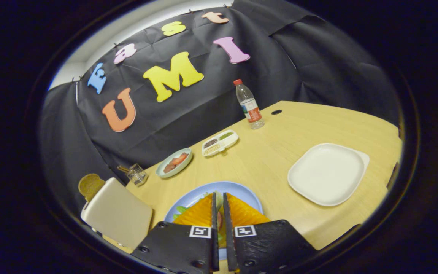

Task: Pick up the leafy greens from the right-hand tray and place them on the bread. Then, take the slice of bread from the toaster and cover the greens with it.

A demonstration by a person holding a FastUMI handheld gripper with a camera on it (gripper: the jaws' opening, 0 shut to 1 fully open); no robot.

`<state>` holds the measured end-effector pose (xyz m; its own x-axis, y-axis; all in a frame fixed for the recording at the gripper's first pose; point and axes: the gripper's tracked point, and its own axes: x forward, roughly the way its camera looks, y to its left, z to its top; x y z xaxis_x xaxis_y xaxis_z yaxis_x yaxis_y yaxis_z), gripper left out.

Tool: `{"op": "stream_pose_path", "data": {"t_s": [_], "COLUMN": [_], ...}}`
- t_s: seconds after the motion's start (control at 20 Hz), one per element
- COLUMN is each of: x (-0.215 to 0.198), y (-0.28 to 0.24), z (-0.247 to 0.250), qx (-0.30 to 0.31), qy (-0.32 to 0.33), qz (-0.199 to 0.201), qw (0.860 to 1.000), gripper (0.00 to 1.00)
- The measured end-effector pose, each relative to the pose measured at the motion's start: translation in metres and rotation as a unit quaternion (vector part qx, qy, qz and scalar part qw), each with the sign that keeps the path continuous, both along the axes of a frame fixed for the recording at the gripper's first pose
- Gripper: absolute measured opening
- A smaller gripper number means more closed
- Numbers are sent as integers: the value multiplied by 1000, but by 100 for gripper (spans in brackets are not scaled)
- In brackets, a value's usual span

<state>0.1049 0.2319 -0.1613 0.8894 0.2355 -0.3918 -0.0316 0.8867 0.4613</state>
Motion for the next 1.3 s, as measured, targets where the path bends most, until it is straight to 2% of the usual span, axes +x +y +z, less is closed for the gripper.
{"op": "stream_pose_path", "data": {"t_s": [0.05,0.3,0.5,0.55,0.9,1.2,1.3], "x": [-1,-5,-15,-20,-47,-67,-72], "y": [-1,-14,-16,-13,40,130,155], "z": [1,27,74,83,165,208,214], "qx": [-8,-52,-91,-103,-125,-108,-101], "qy": [-5,-51,-118,-132,-204,-234,-240], "qz": [2,-4,-15,-15,10,66,74], "qw": [1000,997,989,986,971,964,963], "gripper": [20,55,83,94,95,95,95]}}
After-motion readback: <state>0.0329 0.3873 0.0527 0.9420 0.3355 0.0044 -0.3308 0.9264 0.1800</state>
